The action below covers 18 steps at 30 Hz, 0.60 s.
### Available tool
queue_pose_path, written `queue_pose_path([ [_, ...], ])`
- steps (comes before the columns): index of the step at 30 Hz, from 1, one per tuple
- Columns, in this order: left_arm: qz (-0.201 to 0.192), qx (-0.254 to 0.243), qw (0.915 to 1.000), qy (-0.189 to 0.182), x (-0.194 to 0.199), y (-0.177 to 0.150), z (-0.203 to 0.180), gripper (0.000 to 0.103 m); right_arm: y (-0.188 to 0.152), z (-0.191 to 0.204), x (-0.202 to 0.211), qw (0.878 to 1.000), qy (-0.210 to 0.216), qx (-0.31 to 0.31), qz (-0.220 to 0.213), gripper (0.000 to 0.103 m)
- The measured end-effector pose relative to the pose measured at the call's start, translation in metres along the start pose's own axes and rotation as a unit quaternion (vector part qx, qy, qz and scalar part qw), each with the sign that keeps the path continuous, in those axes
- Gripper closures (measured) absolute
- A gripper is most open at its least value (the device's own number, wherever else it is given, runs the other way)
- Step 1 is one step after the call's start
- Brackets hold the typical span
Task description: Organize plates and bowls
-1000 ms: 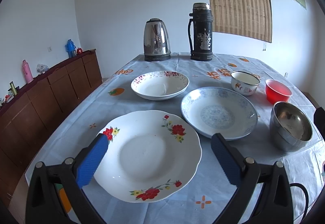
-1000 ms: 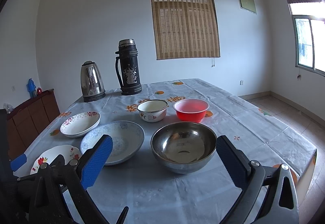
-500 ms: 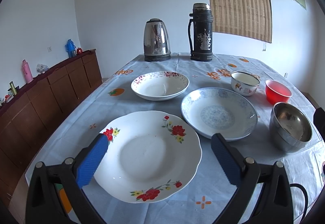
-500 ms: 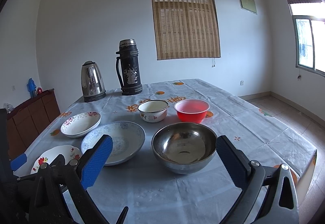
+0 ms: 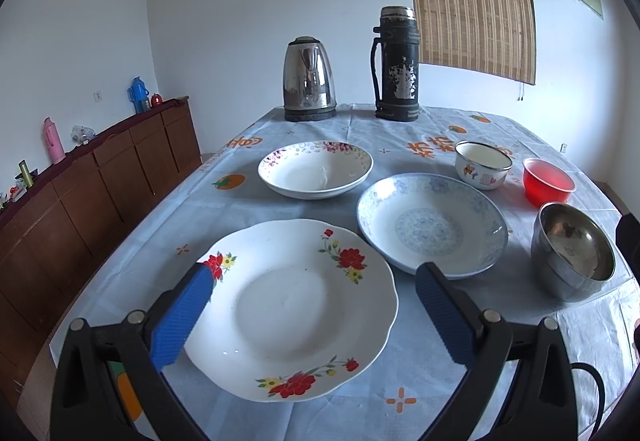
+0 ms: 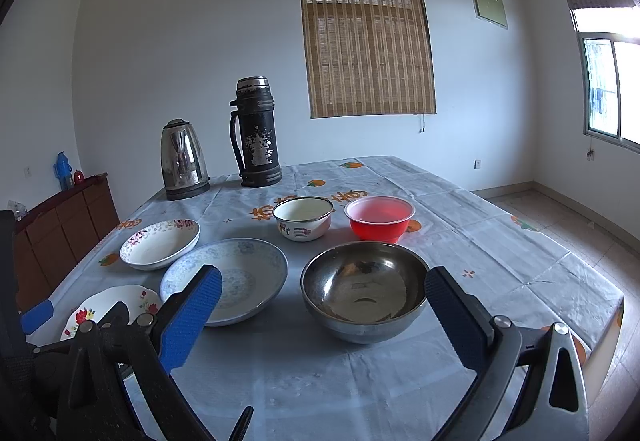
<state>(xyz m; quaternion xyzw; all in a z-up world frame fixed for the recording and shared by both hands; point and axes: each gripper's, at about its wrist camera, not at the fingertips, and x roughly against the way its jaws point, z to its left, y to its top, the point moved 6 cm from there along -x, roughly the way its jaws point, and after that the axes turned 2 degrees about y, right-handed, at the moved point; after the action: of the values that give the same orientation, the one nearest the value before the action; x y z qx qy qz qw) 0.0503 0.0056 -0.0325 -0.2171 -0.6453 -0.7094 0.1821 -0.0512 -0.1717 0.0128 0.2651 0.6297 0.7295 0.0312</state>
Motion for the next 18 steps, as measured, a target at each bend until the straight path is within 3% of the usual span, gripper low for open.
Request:
queue_pose_path([
  [18,0.001,0.000,1.0000,0.000,-0.0021,0.0010,0.0010,0.000,-0.0019,0.0034,-0.0018,1.000,0.005,0.006,0.003,0.001],
])
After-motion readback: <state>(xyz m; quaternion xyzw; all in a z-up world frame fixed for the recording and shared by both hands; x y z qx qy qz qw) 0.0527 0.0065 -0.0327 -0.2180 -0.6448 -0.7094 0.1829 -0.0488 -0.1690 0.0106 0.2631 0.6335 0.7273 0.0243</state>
